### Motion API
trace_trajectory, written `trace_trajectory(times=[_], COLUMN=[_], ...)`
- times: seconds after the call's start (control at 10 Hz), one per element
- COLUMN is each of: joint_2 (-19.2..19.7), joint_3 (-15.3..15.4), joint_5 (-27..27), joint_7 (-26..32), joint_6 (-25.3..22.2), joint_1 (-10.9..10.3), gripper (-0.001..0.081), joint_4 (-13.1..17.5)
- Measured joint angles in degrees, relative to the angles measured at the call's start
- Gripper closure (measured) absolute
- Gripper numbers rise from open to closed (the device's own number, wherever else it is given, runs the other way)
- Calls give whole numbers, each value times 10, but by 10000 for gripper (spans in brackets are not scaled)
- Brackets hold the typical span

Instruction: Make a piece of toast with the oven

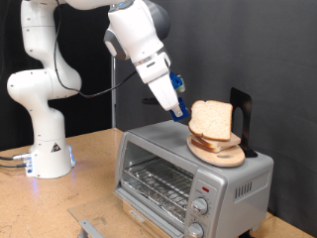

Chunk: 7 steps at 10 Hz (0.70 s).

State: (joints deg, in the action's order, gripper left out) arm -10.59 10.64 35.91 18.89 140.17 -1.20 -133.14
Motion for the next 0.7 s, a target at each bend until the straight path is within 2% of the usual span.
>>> trace_trajectory(times=[0.3,0.5,0.7], joint_2=[3,5,9], joint_3=[0,0,0], joint_5=[0,-1,-1], joint_7=[-5,-23,-27], joint_6=[-15,-50,-56], joint_1=[0,1,2], gripper=[412,412,412], joint_4=[0,1,1])
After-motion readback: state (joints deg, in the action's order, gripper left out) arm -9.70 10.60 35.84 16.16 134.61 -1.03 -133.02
